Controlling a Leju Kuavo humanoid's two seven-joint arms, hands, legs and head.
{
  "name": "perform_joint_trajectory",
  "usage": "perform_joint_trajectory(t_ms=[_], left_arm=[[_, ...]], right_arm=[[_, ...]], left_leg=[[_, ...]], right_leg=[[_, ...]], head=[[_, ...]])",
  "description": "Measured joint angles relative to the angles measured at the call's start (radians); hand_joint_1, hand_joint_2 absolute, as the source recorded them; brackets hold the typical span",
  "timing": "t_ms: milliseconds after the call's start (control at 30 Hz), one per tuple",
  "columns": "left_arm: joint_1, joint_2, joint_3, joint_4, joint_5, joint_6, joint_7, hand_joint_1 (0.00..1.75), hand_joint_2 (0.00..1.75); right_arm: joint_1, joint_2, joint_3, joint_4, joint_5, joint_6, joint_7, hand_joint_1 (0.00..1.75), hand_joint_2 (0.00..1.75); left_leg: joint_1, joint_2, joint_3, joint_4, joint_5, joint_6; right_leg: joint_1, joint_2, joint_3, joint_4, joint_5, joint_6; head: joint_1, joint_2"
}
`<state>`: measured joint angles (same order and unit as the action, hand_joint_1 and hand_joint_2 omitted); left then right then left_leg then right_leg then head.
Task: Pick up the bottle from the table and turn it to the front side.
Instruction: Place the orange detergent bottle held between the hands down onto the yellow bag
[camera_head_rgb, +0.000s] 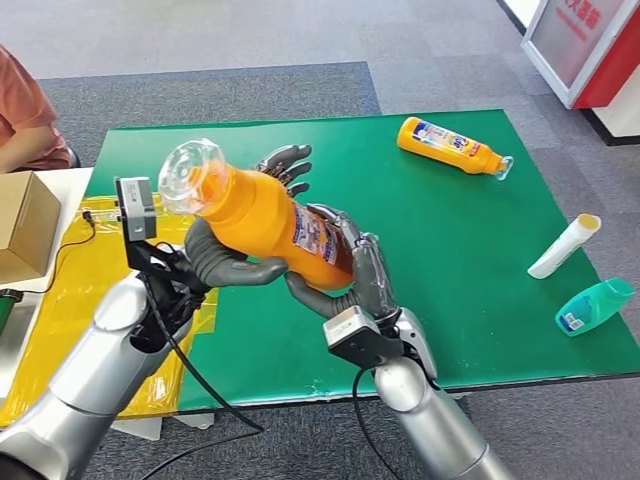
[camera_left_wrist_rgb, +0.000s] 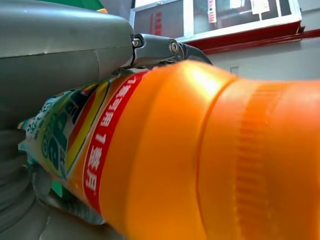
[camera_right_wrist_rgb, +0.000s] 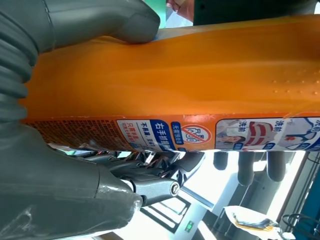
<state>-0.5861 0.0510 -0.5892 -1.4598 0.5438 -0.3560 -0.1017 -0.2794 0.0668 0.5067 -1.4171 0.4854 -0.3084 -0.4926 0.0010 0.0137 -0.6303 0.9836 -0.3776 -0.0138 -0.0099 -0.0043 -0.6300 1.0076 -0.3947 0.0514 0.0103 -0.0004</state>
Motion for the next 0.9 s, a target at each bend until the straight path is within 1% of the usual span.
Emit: perform_joint_trajectory(t_ms=[500,533,633,667,733,800,900], left_arm=[[0.011,-0.002,-0.006,0.000,-0.024,0.042,-0.030,1.75,1.75],[0.012,-0.003,-0.005,0.000,-0.026,0.045,-0.032,1.75,1.75],[0.018,-0.004,-0.002,0.000,-0.035,0.054,-0.036,1.75,1.75],[0.020,-0.004,0.000,-0.001,-0.044,0.060,-0.039,1.75,1.75],[0.026,-0.004,0.002,-0.003,-0.079,0.082,-0.049,1.75,1.75],[0.037,-0.003,0.006,-0.010,-0.144,0.126,-0.068,1.75,1.75],[0.061,-0.004,0.023,-0.038,-0.292,0.229,-0.104,1.75,1.75]], right_arm=[[0.004,0.000,0.002,0.002,0.010,-0.005,0.004,1.75,1.75],[0.005,0.000,0.002,0.002,0.011,-0.005,0.005,1.67,1.75],[0.006,0.000,0.003,0.002,0.013,-0.006,0.008,0.36,1.75],[0.006,0.000,0.004,0.003,0.013,-0.006,0.012,0.00,1.75],[0.006,0.000,0.004,0.005,0.015,-0.005,0.023,0.00,1.75],[0.005,0.000,0.002,0.008,0.012,-0.004,0.036,0.00,1.75],[0.006,0.000,-0.013,0.013,0.001,-0.003,0.053,0.00,1.75]], left_leg=[[0.000,0.000,0.000,0.000,0.000,0.000],[0.000,0.000,0.000,0.000,0.000,0.000],[0.000,0.000,0.000,0.000,0.000,0.000],[0.000,0.000,0.000,0.000,0.000,0.000],[0.000,0.000,0.000,0.000,0.000,0.000],[0.000,0.000,0.000,0.000,0.000,0.000],[0.000,0.000,0.000,0.000,0.000,0.000]], right_leg=[[0.000,0.000,0.000,0.000,0.000,0.000],[0.000,0.000,0.000,0.000,0.000,0.000],[0.000,0.000,0.000,0.000,0.000,0.000],[0.000,0.000,0.000,0.000,0.000,0.000],[0.000,0.000,0.000,0.000,0.000,0.000],[0.000,0.000,0.000,0.000,0.000,0.000],[0.000,0.000,0.000,0.000,0.000,0.000]], head=[[0.000,0.000],[0.000,0.000],[0.000,0.000],[0.000,0.000],[0.000,0.000],[0.000,0.000],[0.000,0.000]])
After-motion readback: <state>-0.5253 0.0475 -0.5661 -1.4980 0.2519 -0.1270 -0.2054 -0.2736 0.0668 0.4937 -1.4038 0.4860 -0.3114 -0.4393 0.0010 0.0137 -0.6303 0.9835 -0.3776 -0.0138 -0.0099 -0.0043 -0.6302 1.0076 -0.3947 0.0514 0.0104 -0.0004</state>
